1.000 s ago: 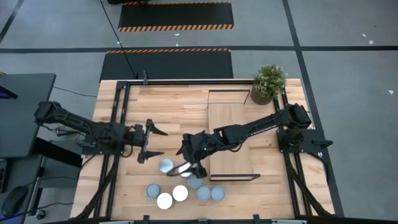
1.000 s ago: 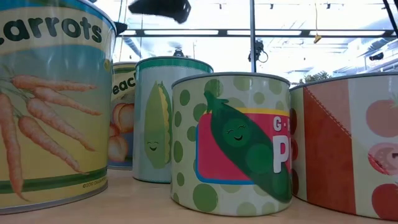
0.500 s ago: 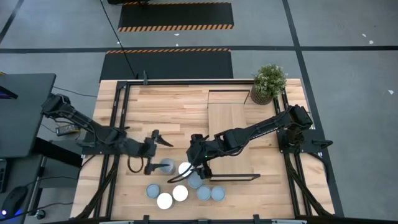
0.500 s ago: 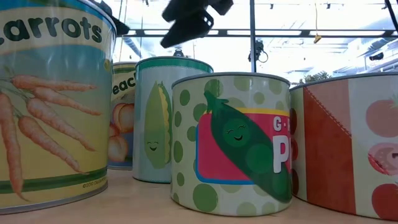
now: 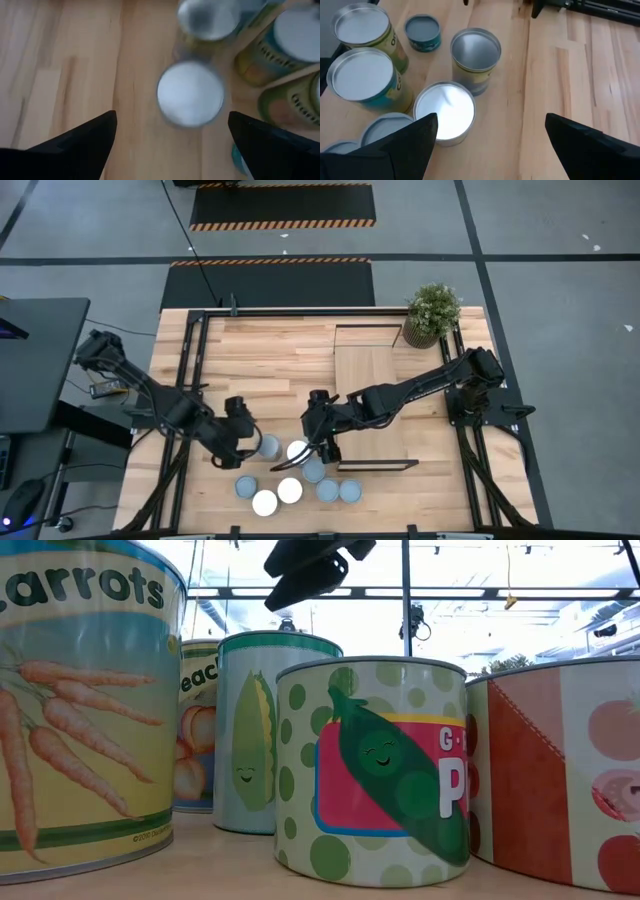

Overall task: Pick and place cans onto a shelf
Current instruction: Put the canned peas on the shelf

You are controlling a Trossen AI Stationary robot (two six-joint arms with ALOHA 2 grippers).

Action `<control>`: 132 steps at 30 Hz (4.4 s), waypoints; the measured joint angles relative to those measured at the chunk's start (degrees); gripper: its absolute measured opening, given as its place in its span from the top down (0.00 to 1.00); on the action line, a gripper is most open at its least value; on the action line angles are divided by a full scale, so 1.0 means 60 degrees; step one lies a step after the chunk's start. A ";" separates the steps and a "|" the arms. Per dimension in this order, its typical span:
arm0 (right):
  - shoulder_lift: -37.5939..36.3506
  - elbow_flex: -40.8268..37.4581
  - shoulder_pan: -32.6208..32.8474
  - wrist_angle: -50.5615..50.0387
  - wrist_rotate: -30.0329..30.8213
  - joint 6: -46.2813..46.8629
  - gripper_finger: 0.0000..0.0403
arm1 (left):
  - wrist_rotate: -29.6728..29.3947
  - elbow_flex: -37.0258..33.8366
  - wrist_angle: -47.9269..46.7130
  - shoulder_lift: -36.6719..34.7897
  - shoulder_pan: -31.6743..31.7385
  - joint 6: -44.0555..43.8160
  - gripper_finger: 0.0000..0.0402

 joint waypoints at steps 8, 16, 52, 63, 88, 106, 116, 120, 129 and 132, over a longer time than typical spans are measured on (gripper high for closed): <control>0.0000 0.0000 -0.0188 -0.0008 0.0004 -0.0064 0.06 | 0.0203 -0.0008 -0.0747 0.0564 -0.0507 -0.1680 0.03; 0.0000 0.0000 -0.0234 -0.0009 0.0000 -0.0210 0.06 | 0.0573 -0.0747 0.0417 0.1411 -0.0461 -0.2145 0.03; -0.0544 -0.0004 -0.0521 -0.1560 0.0146 -0.0534 0.06 | -0.0856 -0.0798 0.4279 0.3867 0.2427 0.1687 0.03; -0.0918 -0.0004 -0.0805 -0.2152 0.0525 -0.0520 0.06 | -0.0058 -0.0798 0.5249 0.3882 0.3248 0.2817 0.03; -0.0922 -0.0004 -0.1034 -0.3064 0.0492 -0.0443 0.06 | 0.0342 -0.0798 0.5486 0.3849 0.3702 0.3097 0.22; -0.0919 -0.0004 -0.1488 -0.3714 0.0231 -0.0152 0.06 | 0.1546 -0.0597 0.7316 0.4663 0.4921 0.4318 0.18; -0.0918 -0.0004 -0.1566 -0.3537 -0.0159 -0.0255 0.06 | 0.1524 -0.0321 0.7517 0.5006 0.5084 0.5092 0.13; -0.0918 -0.0007 -0.1563 -0.3466 -0.0182 -0.0261 0.06 | 0.1528 -0.0321 0.7506 0.4993 0.5073 0.5329 0.09; -0.0919 -0.0007 -0.1563 -0.3289 -0.0259 -0.0265 0.06 | 0.1530 0.0076 0.6201 0.4628 0.5069 0.5230 0.01; -0.0918 -0.0007 -0.1563 -0.3234 -0.0259 -0.0265 0.06 | 0.1526 0.0124 0.5859 0.4395 0.4988 0.5158 0.01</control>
